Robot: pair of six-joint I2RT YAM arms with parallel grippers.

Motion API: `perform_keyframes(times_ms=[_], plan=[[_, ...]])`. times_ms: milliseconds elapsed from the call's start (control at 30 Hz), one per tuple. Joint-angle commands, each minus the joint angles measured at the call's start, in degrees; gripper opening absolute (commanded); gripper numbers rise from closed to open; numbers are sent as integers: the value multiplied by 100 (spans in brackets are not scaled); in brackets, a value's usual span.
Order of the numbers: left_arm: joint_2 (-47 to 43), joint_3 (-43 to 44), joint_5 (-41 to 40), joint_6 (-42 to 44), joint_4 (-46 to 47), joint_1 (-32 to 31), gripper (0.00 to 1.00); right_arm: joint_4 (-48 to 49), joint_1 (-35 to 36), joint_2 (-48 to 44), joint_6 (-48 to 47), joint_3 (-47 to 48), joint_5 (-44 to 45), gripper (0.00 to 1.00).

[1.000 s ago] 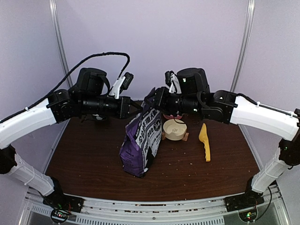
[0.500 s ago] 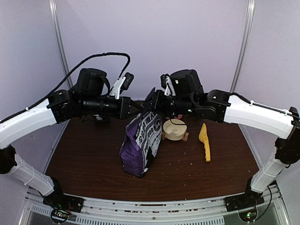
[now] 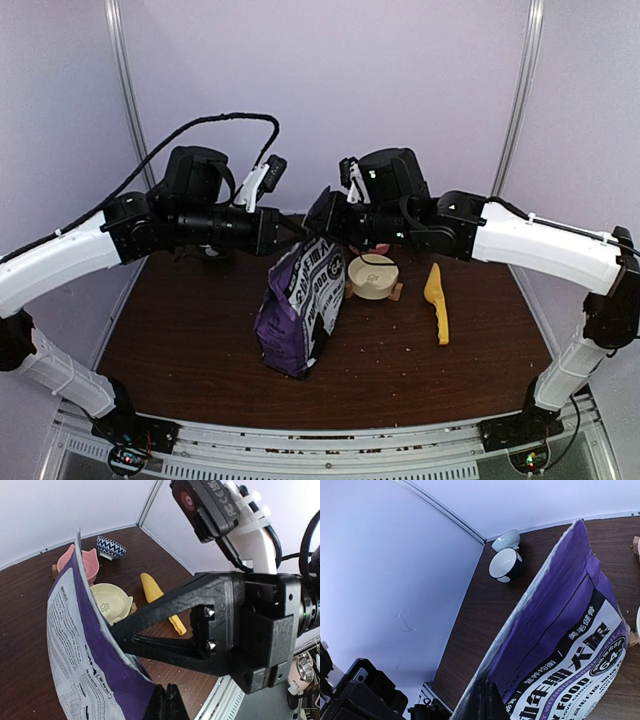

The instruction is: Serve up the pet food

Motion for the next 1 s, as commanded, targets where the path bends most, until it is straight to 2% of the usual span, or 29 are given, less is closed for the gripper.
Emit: perform_keyframes(times_ms=[0, 100, 233, 333, 600, 633, 667, 800, 867, 967], plan=[[-69, -76, 187, 112, 344, -82, 0, 54, -16, 157, -121, -46, -114, 0], [-192, -98, -258, 82, 221, -82, 0, 120, -13, 170, -195, -80, -203, 0], [-396, -24, -1321, 42, -306, -82, 0, 183, 19, 97, -303, -221, -47, 0], [-451, 64, -1736, 67, -593, -81, 0, 120, 54, 103, -433, -233, 50, 0], [-173, 359, -1689, -8, -859, -82, 0, 55, 133, 203, -596, -140, 79, 0], [-113, 430, -1642, -9, -871, -82, 2, 42, 143, 211, -618, -116, 74, 0], [-67, 504, -1590, -11, -853, -82, 13, 26, 144, 213, -637, -106, 79, 0], [69, 756, -1475, -5, -698, -82, 41, 44, 160, 222, -673, -91, 67, 0], [182, 915, -1438, 14, -707, -82, 50, 44, 166, 231, -681, -86, 60, 0], [377, 1187, -1481, 27, -958, -82, 59, 32, 170, 228, -681, -72, 74, 0]])
